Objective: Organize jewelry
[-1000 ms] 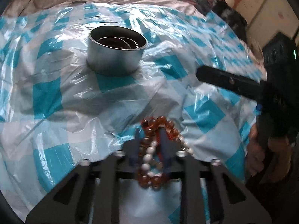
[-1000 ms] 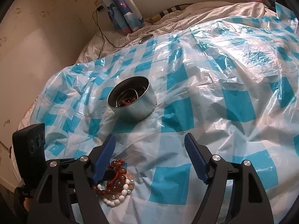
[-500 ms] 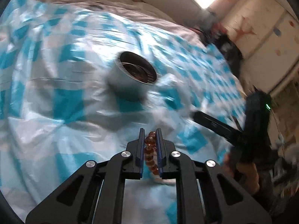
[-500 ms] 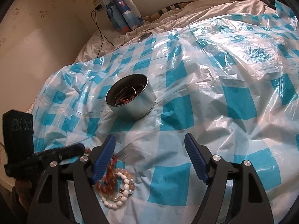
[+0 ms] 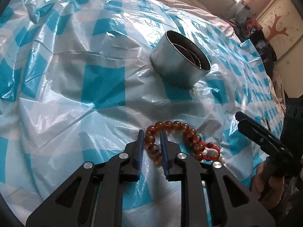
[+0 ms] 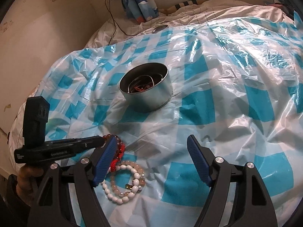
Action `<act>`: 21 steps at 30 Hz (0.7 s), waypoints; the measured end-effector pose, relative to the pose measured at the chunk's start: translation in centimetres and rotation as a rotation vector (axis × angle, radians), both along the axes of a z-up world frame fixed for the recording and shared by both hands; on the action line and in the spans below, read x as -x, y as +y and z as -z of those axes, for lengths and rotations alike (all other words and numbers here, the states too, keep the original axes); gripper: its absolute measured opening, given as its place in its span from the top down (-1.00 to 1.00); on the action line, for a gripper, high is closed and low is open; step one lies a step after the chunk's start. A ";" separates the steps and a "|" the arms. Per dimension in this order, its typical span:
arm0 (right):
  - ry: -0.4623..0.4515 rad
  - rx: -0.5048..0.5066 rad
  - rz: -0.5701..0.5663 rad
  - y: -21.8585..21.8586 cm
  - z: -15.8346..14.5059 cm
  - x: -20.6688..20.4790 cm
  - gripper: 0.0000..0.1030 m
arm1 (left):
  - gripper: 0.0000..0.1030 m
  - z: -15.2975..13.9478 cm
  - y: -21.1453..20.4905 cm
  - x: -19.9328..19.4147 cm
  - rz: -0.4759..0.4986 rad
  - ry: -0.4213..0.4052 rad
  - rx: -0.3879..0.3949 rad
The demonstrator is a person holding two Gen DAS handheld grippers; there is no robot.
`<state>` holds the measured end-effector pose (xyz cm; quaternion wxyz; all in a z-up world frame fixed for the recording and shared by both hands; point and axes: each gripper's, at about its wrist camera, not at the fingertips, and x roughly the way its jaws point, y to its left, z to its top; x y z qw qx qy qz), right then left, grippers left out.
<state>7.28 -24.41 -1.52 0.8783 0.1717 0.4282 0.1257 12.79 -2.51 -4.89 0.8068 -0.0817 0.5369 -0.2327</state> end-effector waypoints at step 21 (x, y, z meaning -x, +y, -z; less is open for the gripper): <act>-0.009 0.116 -0.256 6.9 1.1 1.2 0.75 | 0.80 -3.9 2.8 0.9 -0.060 -0.132 0.067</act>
